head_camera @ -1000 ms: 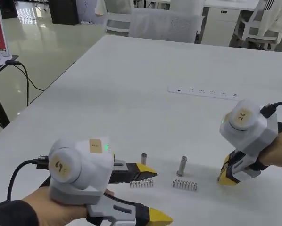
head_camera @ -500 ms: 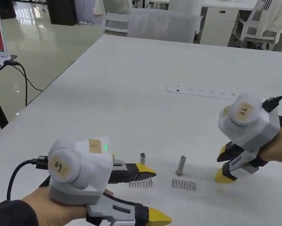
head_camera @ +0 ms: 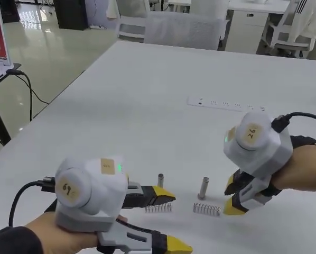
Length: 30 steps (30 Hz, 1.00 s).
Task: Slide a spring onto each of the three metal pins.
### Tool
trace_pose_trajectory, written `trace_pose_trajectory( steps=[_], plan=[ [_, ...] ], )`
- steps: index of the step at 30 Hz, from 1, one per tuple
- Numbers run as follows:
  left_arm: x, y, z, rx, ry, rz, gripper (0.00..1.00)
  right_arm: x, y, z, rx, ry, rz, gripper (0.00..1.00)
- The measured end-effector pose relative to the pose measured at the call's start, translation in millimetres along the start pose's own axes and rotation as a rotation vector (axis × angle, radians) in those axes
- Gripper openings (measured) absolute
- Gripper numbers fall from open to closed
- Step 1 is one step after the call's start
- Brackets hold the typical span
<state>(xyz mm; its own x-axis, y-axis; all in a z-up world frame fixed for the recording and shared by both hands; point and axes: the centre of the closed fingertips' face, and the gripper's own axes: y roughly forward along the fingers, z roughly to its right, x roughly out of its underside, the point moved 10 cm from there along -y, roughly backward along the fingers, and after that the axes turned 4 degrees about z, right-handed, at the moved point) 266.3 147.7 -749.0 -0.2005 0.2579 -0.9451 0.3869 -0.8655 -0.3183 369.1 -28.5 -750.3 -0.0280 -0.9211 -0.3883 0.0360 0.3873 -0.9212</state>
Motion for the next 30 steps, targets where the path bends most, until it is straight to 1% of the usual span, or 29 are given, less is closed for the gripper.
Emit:
trace_pose_trajectory(
  steps=[7, 12, 14, 19, 22, 26, 30],
  plan=[
    [0.2, 0.4, 0.0, 0.002, 0.0, -0.002, 0.47, -6.2, 13.5, -3.3, -0.016, -0.028, -0.001, 0.14],
    [0.2, 0.0, -0.2, 0.0, -0.002, -0.001, 0.47, -5.6, 20.8, -2.5, -0.022, -0.032, -0.015, 0.13],
    [0.3, 0.3, -0.3, 0.001, -0.003, -0.001, 0.47, -4.8, 22.8, -2.3, -0.023, -0.037, -0.021, 0.1],
    [0.6, 0.6, -0.5, 0.002, -0.003, -0.002, 0.46, -2.8, 25.7, -2.2, -0.023, -0.037, -0.029, 0.09],
    [0.6, 0.7, -0.5, 0.002, -0.003, -0.003, 0.46, -2.9, 25.1, -1.4, -0.019, -0.038, -0.022, 0.08],
    [0.2, 0.7, -0.9, 0.0, -0.001, -0.002, 0.46, -2.4, 23.5, -2.8, -0.022, -0.037, -0.028, 0.08],
    [-0.3, 0.9, -1.7, -0.002, -0.001, -0.001, 0.46, -4.8, 12.7, -7.6, -0.032, -0.04, -0.026, 0.08]
  ],
)
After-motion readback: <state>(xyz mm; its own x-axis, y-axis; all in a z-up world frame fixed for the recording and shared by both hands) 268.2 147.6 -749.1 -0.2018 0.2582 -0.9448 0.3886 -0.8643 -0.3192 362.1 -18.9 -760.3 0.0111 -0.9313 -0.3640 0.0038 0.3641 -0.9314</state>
